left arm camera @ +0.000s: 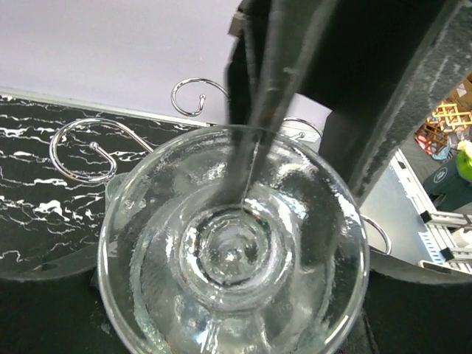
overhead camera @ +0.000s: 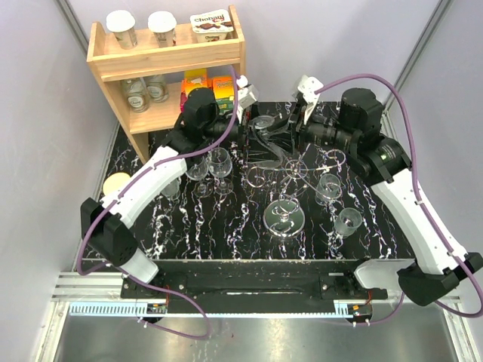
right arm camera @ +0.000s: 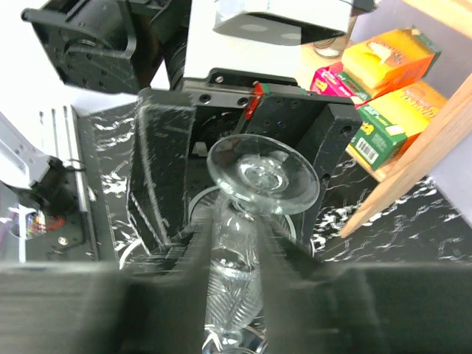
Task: Place the wine glass upside down on the wine glass rack
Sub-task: Adjust the wine glass.
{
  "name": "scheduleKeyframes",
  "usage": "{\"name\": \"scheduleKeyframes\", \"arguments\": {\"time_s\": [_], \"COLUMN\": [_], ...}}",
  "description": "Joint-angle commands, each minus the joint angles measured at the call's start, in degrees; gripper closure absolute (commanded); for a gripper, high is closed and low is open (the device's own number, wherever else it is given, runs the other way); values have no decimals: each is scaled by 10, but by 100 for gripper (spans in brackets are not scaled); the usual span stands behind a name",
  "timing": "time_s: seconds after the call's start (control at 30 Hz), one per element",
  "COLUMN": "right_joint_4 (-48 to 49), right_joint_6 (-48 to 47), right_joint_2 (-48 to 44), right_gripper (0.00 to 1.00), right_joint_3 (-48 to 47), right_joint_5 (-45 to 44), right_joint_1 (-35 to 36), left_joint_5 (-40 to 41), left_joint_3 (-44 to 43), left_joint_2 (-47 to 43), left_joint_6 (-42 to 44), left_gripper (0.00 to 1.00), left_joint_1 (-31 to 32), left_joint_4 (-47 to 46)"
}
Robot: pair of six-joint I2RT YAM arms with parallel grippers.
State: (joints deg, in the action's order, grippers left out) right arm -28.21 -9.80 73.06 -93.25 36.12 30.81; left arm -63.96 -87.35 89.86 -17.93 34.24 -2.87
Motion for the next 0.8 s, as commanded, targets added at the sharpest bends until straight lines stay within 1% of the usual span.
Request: {"name": "scheduleKeyframes", "arguments": {"time_s": [0.0, 0.13, 0.2, 0.37, 0.4, 0.43, 0.5, 0.57, 0.77], "right_joint_4": [5, 18, 25, 28, 28, 30, 32, 38, 49], "right_joint_6": [-22, -5, 0, 4, 4, 5, 10, 20, 33], "right_joint_2": [-34, -36, -35, -35, -35, -35, -34, -32, -21], "right_gripper": [100, 100, 100, 100, 98, 94, 86, 78, 59], "right_joint_3": [9, 20, 28, 36, 37, 37, 36, 35, 33], "right_joint_5": [21, 33, 43, 55, 52, 48, 51, 56, 57], "right_joint_1": [-9, -15, -16, -18, -19, -19, -20, -20, -21], "left_joint_5": [25, 24, 26, 24, 22, 20, 15, 11, 3], "left_joint_3": [-35, -37, -38, -47, -48, -50, -55, -60, -87], "left_joint_2": [-3, -2, -4, 0, 0, 0, 3, 7, 18], "left_joint_6": [-22, -22, -18, 1, 2, 3, 3, 4, 44], "left_gripper": [63, 64, 75, 85, 85, 82, 72, 69, 67], "left_joint_1": [-5, -2, 2, 8, 10, 11, 15, 20, 36], "left_joint_4": [-17, -15, -11, 8, 7, 8, 10, 11, 63]}}
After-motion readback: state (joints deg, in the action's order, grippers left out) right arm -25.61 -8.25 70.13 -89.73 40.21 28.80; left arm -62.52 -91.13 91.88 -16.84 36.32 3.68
